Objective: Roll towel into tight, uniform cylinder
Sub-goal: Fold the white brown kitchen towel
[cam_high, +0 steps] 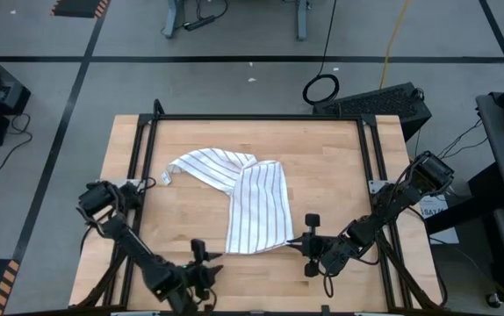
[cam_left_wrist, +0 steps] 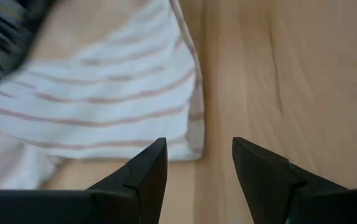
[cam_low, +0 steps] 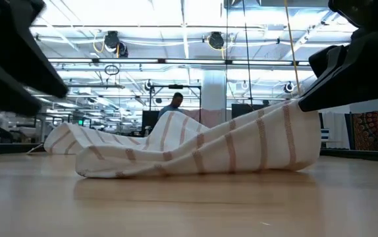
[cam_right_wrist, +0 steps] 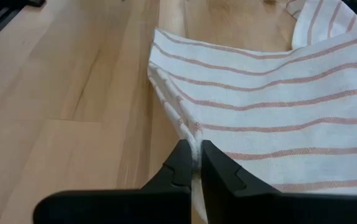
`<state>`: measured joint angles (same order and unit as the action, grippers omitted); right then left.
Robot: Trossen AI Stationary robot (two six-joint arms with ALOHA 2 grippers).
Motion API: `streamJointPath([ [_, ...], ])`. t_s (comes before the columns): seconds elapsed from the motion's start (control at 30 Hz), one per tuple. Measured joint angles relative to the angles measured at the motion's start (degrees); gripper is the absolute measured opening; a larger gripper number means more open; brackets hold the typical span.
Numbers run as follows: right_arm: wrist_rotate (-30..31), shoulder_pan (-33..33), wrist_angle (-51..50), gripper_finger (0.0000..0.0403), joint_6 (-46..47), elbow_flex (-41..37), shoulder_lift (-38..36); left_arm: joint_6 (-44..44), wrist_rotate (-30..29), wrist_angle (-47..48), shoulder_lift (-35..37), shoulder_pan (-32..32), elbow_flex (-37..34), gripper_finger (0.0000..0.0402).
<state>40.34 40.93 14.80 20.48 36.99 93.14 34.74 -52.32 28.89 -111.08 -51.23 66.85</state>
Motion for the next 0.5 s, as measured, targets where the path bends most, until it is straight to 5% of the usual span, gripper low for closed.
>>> streamJointPath([
  [0.5, -0.04, 0.04, 0.24, 0.0003, -1.55, 0.00, 0.00, -18.28, 1.97, -0.73, -5.21, 3.38, -0.61, 0.0187],
])
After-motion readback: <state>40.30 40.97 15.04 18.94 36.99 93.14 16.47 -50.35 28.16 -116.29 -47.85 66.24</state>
